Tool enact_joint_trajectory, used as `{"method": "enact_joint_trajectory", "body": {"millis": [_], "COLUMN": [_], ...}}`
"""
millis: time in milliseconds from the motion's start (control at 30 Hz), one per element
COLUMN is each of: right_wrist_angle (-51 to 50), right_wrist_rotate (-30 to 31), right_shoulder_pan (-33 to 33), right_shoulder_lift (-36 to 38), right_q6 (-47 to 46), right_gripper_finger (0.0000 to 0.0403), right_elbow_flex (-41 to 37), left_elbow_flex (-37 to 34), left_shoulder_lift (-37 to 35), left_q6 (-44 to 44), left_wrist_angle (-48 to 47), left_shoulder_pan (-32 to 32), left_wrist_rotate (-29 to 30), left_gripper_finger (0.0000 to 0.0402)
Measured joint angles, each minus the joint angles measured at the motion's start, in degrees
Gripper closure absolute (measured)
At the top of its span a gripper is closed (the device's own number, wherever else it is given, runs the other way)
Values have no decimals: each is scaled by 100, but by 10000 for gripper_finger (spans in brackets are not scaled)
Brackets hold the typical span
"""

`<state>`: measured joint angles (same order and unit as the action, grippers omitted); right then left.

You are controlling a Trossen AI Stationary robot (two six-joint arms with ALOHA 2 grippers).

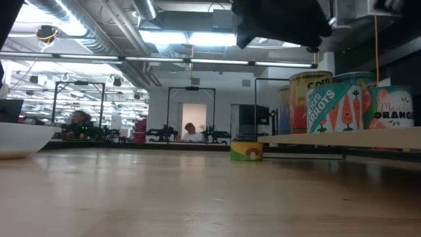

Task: Pick and place cans onto a shelf
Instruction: Put the blue tuna can onto the shelf

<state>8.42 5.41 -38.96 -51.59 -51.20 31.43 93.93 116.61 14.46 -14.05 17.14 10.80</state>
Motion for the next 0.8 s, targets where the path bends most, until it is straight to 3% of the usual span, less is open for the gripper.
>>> {"method": "enact_joint_trajectory", "body": {"millis": [167, 367, 533, 800], "right_wrist_angle": [237, -274, -1274, -1786], "right_wrist_rotate": [22, 214, 543, 528], "right_shoulder_pan": [-129, -521, -944, -1435], "right_shoulder_lift": [-74, -700, -1658, -3317], "right_q6": [613, 1550, 1711, 1702], "right_gripper_finger": [202, 202, 202, 202], "right_elbow_flex": [618, 2084, 3325, 4754], "left_elbow_flex": [-3, 5, -2, -4], "left_shoulder_lift": [-336, -817, -1104, -1216], "left_q6": [-56, -70, -70, -5], "left_wrist_angle": [-656, -1184, -1584, -1702], "left_shoulder_pan": [64, 257, 561, 985], "left_wrist_rotate": [120, 473, 751, 1040], "left_gripper_finger": [316, 316, 315, 315]}}
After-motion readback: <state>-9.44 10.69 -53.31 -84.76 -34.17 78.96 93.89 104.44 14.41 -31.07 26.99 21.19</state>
